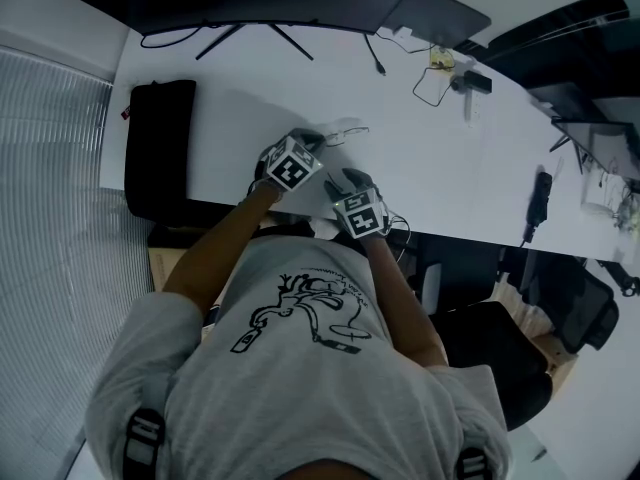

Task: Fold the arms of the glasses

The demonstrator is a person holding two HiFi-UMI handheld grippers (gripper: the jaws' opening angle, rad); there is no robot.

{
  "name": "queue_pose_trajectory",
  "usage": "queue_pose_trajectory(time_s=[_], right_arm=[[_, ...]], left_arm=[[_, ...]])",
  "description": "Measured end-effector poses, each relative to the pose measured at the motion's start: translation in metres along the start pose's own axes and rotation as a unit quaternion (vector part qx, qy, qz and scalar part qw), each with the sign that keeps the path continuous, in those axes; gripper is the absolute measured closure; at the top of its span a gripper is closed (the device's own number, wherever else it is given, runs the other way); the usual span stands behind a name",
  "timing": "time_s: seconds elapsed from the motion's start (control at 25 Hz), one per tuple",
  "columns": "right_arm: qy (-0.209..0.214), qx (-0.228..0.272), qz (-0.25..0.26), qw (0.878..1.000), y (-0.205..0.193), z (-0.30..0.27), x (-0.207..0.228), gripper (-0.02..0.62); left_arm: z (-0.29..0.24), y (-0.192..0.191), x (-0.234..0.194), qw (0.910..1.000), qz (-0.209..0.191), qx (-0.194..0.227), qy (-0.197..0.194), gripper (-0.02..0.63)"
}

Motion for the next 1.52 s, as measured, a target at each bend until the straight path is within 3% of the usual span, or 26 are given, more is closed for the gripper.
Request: queue_pose_trajectory(time_s=[1.16, 1.52], right_arm=[[-0.049, -0.018, -0.019, 0.998, -0.014, 0.002, 0.037, 0.371], [-0.059, -0.018, -0.022, 0.998, -0.018, 0.007, 0.045, 0.373]], left_arm=[[0.007, -0.007, 0.003, 0.9996, 0.011, -0.011, -0.025, 0.574], [0.007, -0.013, 0.013, 0.9986, 0.008, -0.018, -0.048, 0.574]])
Point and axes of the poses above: the fingertips, and each gripper's own axes: z backward along the fingers, x to its right, y out of its top, the point moved 3 cm from there along z, backward along the fingers, and after that the axes turned 5 degrees about y, right-handed, at the moved point
